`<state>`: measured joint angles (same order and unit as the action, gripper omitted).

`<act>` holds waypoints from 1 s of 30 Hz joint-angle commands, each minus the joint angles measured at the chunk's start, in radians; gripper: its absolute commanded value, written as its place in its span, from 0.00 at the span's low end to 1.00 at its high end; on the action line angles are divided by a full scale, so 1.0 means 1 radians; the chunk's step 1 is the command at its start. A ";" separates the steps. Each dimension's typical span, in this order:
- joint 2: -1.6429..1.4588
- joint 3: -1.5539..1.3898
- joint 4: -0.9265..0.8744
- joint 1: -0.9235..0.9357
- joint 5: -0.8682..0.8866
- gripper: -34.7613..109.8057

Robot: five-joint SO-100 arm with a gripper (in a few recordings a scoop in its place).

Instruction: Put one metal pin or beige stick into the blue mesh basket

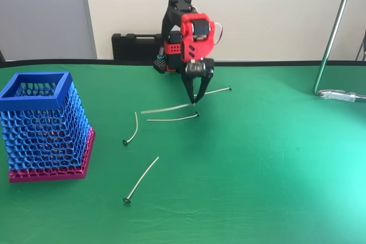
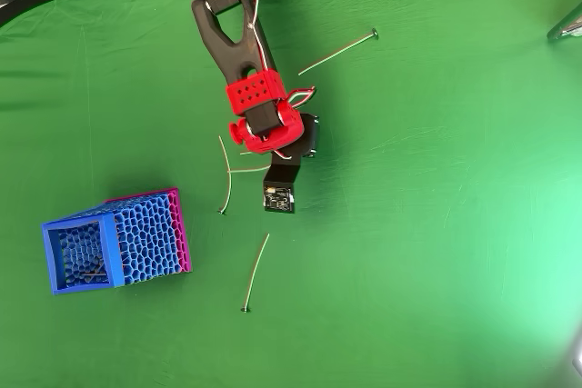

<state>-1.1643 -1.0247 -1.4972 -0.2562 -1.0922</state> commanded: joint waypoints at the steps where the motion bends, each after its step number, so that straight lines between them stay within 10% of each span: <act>1: -0.124 0.021 -0.003 -0.006 0.031 0.24; 30: -0.215 0.589 -0.003 0.373 -0.124 0.24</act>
<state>-1.3760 -0.5031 -1.4987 0.0920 -1.1827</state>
